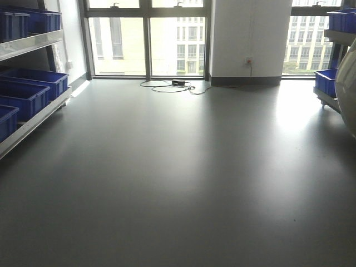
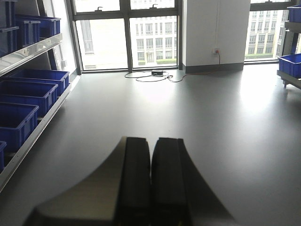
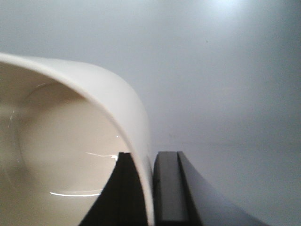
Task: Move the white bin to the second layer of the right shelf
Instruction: 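Drive the base across the room toward the blue-crate roller shelf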
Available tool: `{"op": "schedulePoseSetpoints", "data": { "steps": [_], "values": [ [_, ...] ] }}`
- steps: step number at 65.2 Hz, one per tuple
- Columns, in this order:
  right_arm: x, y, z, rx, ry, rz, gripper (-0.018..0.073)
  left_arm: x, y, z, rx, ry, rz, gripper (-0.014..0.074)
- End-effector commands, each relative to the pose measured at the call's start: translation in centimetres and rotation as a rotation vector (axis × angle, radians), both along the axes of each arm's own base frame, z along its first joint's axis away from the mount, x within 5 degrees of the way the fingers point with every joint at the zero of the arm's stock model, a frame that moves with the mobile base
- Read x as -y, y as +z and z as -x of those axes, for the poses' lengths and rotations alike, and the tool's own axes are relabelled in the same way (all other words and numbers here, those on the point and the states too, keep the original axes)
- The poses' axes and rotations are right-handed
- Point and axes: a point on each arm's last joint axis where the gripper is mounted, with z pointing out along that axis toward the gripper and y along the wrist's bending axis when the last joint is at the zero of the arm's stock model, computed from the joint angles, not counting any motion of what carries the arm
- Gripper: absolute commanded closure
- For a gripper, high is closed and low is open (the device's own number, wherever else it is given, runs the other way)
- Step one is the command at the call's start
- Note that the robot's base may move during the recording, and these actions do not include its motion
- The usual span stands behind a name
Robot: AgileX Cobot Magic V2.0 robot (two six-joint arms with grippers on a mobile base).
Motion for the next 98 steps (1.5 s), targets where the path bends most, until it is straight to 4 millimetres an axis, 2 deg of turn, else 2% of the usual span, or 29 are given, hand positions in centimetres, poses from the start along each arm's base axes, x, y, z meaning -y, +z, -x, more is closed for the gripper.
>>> {"op": "schedulePoseSetpoints", "data": {
  "steps": [1,98],
  "values": [
    [-0.01,1.63,-0.41,0.116,0.000,-0.010,0.0511,-0.03,-0.39,-0.02,0.061,0.001,0.017,0.0512],
    [-0.02,1.64,-0.44,0.117,0.000,-0.011,0.0511,-0.03,-0.39,-0.02,0.061,0.001,0.017,0.0512]
  ]
}}
